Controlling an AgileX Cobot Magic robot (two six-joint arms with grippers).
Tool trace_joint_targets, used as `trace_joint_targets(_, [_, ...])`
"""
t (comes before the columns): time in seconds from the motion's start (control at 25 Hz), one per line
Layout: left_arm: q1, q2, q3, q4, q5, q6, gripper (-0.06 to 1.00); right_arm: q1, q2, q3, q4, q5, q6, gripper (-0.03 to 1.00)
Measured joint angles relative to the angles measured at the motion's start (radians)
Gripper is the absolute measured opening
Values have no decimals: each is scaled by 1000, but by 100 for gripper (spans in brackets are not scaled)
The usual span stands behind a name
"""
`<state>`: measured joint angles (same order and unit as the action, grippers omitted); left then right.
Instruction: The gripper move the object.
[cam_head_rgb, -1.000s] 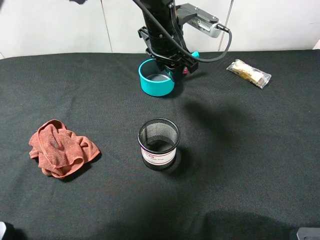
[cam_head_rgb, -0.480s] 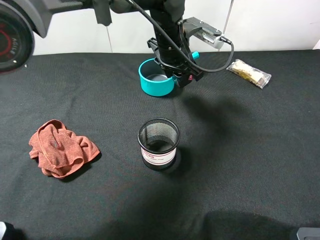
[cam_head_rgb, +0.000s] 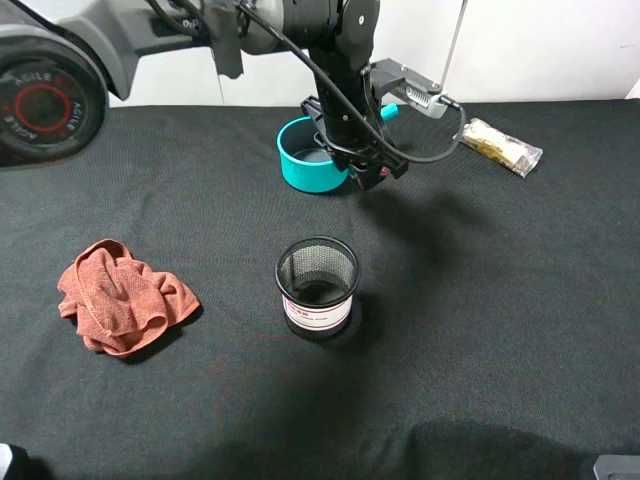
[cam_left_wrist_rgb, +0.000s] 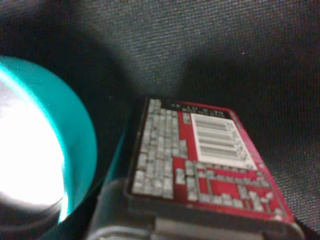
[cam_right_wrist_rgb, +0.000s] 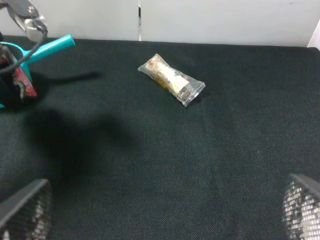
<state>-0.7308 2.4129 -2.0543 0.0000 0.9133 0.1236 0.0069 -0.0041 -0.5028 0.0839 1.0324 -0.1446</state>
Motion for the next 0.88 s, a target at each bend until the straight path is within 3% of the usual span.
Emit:
trace_joint_targets(0.36, [-9, 22, -10, -28, -23, 14, 46, 0, 0, 0, 0, 0, 0, 69])
trace_joint_targets(0.88, [-9, 44, -23, -7, -32, 14, 46, 0, 0, 0, 1, 0, 0, 69])
